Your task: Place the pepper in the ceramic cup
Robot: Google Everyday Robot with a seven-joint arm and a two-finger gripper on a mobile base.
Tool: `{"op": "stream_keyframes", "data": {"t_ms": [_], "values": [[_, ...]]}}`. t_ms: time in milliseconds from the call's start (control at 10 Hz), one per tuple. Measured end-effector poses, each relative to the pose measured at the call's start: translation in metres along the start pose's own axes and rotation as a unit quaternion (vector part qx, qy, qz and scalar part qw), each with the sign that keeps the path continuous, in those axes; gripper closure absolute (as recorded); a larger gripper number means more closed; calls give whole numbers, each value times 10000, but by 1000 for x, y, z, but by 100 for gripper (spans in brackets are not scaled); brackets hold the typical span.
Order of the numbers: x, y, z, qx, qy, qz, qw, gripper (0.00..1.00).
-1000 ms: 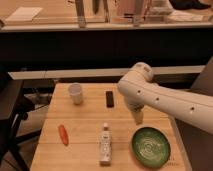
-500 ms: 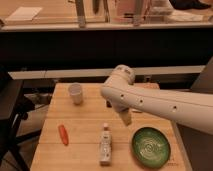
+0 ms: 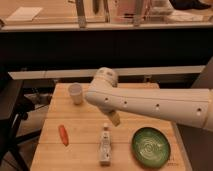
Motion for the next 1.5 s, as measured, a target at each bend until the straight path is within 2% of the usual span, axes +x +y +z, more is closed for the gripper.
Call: {"op": "stream_keyframes", "data": {"t_ms": [400, 600, 900, 1500], "values": [[-22, -11, 4, 20, 2, -397, 9992, 20], [-48, -24, 8, 43, -30, -637, 9980, 20], [-59, -28, 15, 16, -29, -863, 9963, 20], [-95, -45, 27, 28, -125, -1273, 9918, 20]]}}
